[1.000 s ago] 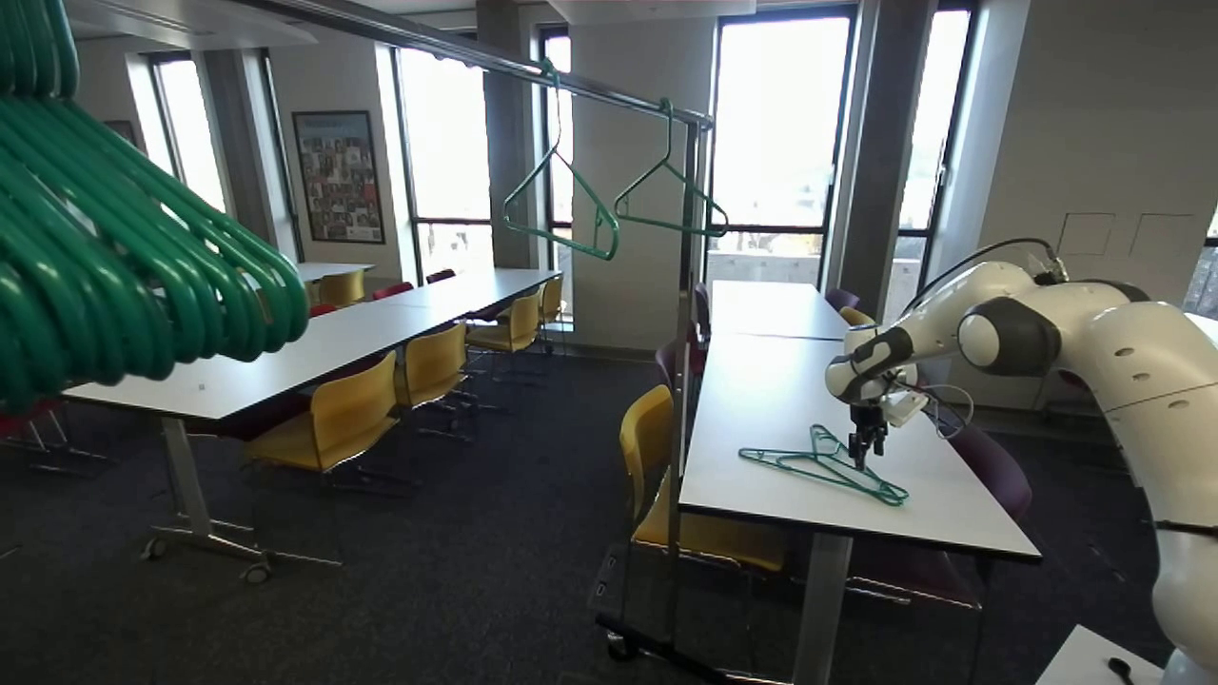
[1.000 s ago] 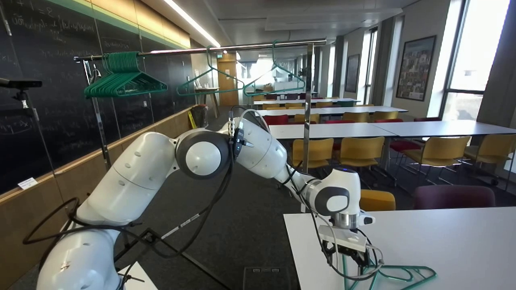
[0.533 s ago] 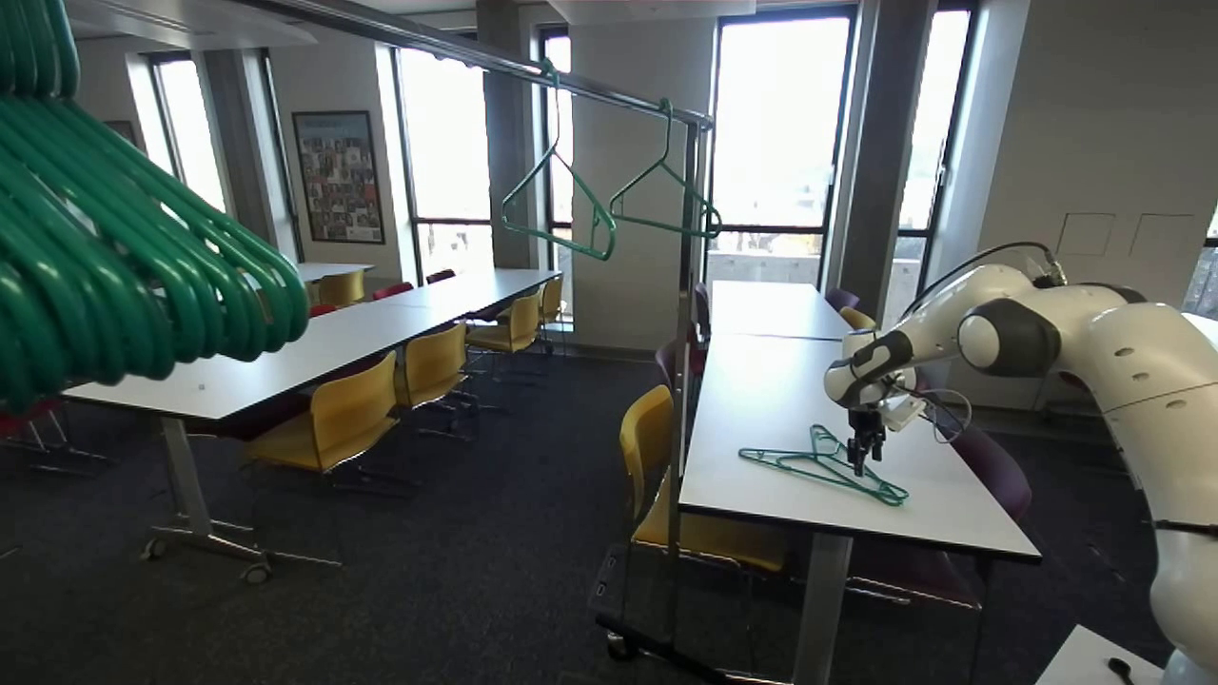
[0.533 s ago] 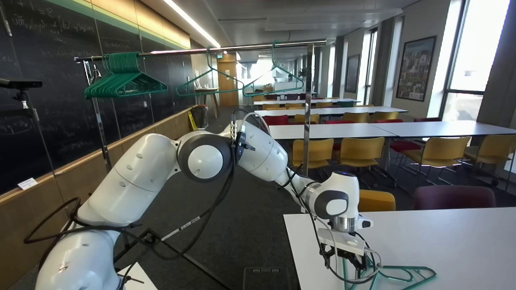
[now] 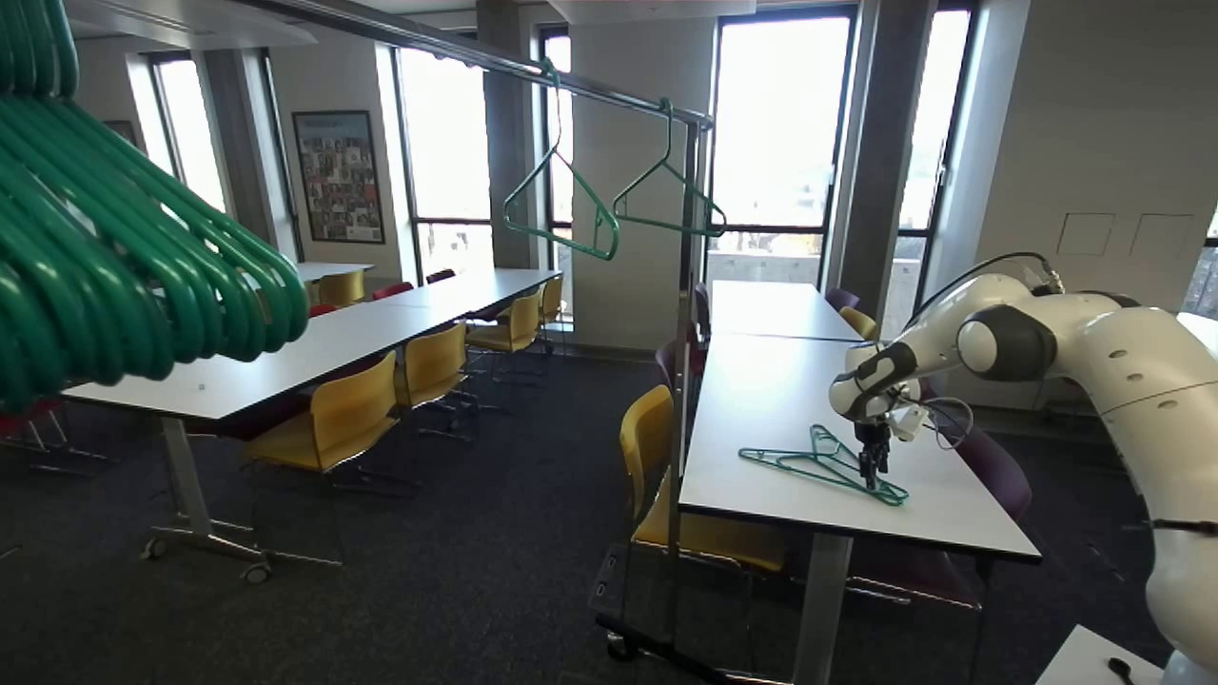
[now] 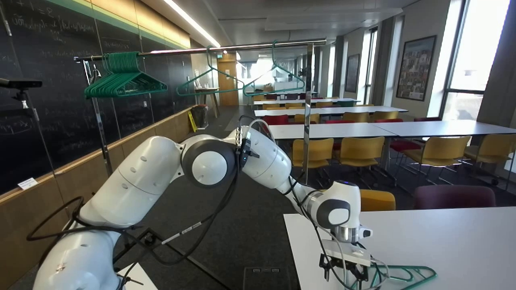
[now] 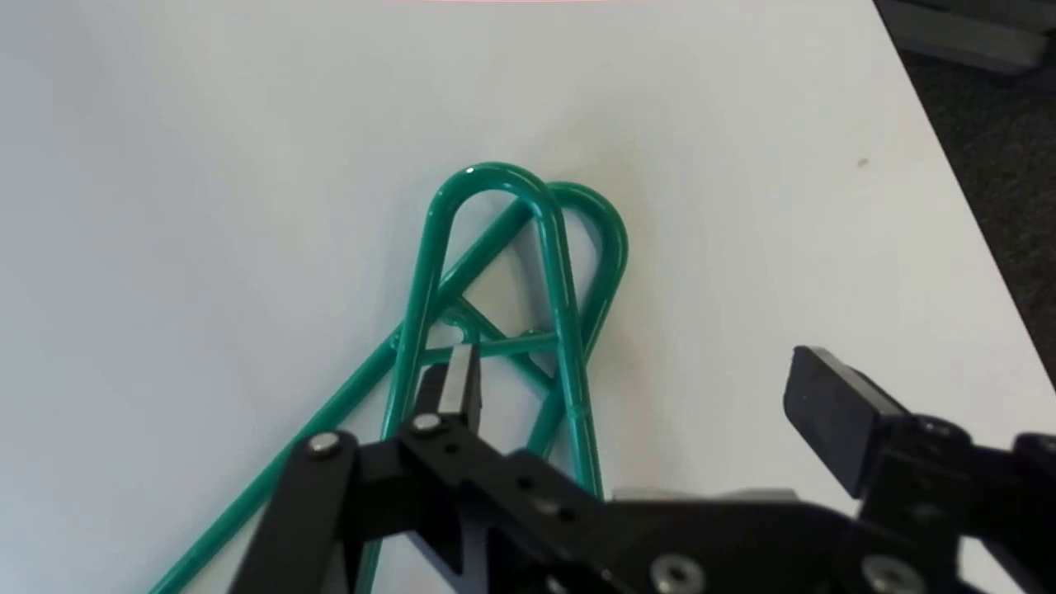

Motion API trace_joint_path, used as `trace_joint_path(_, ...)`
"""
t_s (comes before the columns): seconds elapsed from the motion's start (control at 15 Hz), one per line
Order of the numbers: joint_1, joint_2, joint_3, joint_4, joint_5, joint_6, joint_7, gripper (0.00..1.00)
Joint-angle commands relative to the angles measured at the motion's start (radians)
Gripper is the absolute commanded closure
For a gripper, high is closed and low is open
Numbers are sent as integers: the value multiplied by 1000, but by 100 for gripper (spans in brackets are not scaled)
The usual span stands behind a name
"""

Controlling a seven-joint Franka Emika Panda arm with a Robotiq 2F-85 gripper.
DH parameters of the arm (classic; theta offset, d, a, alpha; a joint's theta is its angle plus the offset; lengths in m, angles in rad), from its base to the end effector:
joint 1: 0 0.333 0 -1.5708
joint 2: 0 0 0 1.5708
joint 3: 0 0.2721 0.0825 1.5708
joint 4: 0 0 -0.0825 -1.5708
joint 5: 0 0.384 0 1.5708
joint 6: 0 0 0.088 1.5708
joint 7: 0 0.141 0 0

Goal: Put the coat hanger on the rack

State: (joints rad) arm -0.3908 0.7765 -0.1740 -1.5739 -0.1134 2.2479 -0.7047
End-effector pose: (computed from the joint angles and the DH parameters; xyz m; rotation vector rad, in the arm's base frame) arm 0.5543 -0.3517 0.1164 2.9892 0.3891 -0.3022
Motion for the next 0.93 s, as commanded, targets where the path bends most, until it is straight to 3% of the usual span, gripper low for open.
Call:
trace_joint_path(0.0, -40, -15, 31, -19, -30, 30, -105, 0)
trace_joint_path(0.27, -46, -9, 38, -26, -13, 34, -159, 0)
trace_joint_path(0.87, -48, 42, 35, -24, -10, 33, -142, 0)
